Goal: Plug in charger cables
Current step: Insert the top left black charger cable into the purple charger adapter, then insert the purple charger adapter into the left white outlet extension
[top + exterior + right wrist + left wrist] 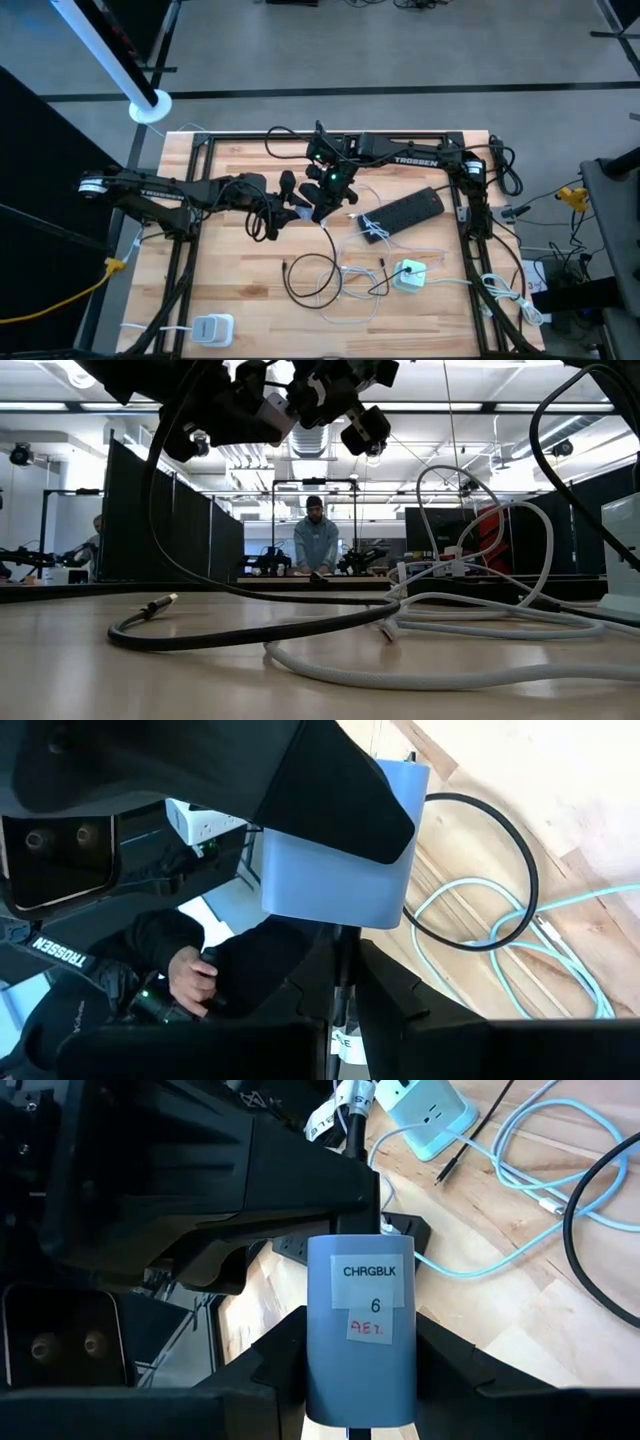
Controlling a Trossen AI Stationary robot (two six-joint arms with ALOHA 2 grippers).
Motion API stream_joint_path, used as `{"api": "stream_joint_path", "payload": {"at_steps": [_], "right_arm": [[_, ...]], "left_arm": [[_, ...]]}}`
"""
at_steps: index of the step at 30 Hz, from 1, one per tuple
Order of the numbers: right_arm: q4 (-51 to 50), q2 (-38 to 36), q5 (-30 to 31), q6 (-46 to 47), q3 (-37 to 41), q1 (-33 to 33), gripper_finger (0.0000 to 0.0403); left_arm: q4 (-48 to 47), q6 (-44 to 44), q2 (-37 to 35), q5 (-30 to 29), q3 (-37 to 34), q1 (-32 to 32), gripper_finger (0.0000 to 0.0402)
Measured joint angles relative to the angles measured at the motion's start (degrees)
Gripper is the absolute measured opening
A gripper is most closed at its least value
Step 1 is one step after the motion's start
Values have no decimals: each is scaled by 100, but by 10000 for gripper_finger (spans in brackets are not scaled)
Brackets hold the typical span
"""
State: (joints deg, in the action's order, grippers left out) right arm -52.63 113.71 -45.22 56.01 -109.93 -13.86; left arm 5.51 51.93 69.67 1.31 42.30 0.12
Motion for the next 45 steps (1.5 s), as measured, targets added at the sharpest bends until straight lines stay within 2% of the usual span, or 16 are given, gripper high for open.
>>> {"api": "stream_joint_path", "payload": {"at_steps": [9, 17, 24, 28, 33, 38, 42, 45], "right_arm": [[-23, -17, 145, -513, 2, -27, 19], [-163, -218, 473, -1476, -26, -43, 124], [-275, -845, 1025, -2479, -26, -18, 194], [-190, -1186, 2093, -3337, -26, 69, 217], [-1, -1499, 3476, -4816, -26, 530, 237], [489, -1554, 4633, -6748, -24, 1137, 256], [980, -1499, 5167, -8419, -24, 1595, 274], [1386, -1360, 5425, -9230, -24, 1782, 285]], "left_arm": [[-204, -256, -56, -108, 0, 12, 120], [-475, -562, -298, 36, -14, 3, 120], [-869, -1293, -733, -3, -124, 306, 120], [-803, -2518, -917, 600, -217, 825, 120], [-747, -5428, -957, 1296, -216, 1434, 120], [-707, -7140, -903, 2840, -199, 1717, 120], [-356, -8533, -748, 4175, -192, 1764, 120], [-27, -9534, -645, 4863, -192, 1751, 120]]}}
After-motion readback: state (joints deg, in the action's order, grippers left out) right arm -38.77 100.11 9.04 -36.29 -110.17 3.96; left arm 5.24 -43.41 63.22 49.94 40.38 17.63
